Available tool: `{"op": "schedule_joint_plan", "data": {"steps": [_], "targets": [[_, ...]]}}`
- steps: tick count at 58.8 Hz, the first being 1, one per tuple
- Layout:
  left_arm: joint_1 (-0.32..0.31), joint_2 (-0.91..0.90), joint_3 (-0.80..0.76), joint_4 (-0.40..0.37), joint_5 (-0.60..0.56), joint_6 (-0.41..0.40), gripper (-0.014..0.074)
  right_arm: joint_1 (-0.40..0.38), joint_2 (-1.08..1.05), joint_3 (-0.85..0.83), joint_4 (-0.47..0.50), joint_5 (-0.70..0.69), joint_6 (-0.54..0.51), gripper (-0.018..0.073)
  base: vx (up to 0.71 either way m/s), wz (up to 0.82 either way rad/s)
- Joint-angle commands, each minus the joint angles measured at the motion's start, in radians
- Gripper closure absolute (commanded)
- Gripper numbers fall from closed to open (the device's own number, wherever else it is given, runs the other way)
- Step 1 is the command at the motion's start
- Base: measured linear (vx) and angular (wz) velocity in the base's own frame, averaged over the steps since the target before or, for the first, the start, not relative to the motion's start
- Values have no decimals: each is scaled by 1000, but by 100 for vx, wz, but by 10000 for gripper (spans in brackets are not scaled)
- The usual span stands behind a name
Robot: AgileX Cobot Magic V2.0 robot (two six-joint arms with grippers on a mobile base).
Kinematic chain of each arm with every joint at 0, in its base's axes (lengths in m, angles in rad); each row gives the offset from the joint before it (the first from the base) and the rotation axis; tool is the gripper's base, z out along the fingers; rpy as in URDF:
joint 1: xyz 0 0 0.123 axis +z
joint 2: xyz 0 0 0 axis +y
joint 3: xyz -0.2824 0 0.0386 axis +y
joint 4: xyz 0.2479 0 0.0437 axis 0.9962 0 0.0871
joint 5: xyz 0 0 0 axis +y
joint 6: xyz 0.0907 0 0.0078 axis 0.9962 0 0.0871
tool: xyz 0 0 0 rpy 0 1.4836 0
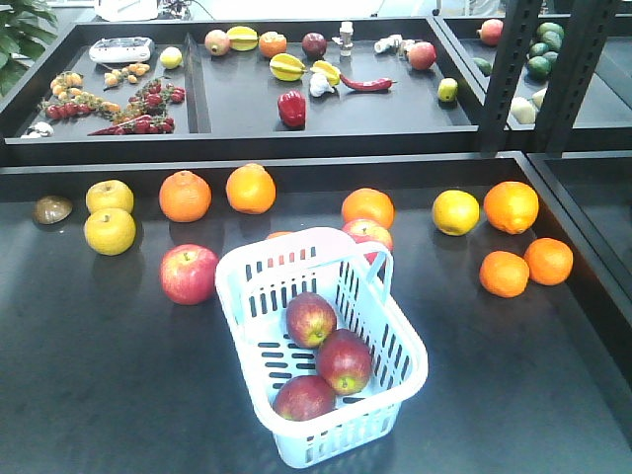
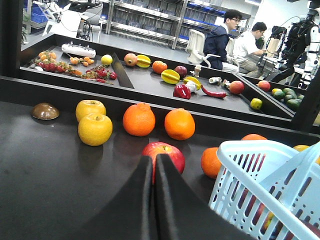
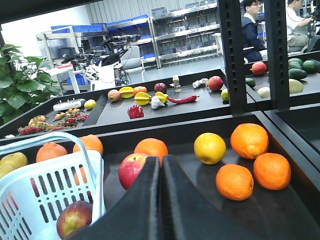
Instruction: Pick three apples into basket with both arms
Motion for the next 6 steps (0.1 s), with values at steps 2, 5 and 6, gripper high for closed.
{"op": "schedule_joint_plan", "data": {"steps": [2,5,6], "targets": [[1,-12,-25,-4,-65,-10,603,-7,-12,10,-2,-71,-3,564,0,0],[1,-12,-25,-4,-65,-10,603,-7,-12,10,-2,-71,-3,564,0,0],[1,-12,-25,-4,-65,-10,603,-7,-12,10,-2,-71,-3,564,0,0]]}}
